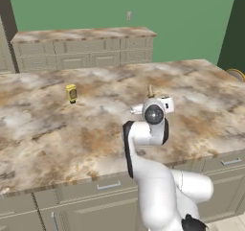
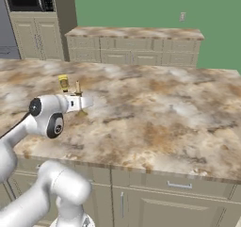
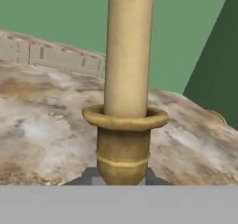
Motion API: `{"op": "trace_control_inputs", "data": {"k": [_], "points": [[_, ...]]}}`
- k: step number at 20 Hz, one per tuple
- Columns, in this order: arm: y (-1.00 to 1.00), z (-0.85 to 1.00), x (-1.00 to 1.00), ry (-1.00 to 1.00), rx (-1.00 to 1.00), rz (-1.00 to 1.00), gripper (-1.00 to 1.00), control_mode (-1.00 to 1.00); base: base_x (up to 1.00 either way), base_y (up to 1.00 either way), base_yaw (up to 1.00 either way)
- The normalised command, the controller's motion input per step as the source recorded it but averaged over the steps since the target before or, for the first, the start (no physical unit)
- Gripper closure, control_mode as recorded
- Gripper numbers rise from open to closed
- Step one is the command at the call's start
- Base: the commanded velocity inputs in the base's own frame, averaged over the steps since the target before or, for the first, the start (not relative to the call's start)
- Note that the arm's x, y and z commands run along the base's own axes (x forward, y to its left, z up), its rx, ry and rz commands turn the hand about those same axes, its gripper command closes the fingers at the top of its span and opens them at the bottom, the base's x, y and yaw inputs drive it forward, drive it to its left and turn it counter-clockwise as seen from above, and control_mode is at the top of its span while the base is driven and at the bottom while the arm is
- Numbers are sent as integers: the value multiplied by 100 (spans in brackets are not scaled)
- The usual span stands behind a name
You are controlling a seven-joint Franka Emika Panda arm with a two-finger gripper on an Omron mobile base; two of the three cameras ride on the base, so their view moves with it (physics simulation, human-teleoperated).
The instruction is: Pick the jar and candle from the dining table and place them in the open cabinet. Close the cabinet after placing the objects.
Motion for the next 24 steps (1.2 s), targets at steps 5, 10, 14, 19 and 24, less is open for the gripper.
{"op": "trace_control_inputs", "data": {"k": [5, 10, 14, 19, 24], "points": [[1, 50, -35, 8, 5, 0, 100, -100, 0, 0, 0], [-13, 7, -41, -3, 12, 6, 100, -100, 0, 0, 0], [-19, 0, -34, -29, 13, 27, 100, -100, 0, 0, 0], [-4, 0, -34, -36, 6, 21, 100, -100, 0, 0, 0], [-5, 0, -24, -7, 1, 6, 100, -100, 0, 0, 0]]}}
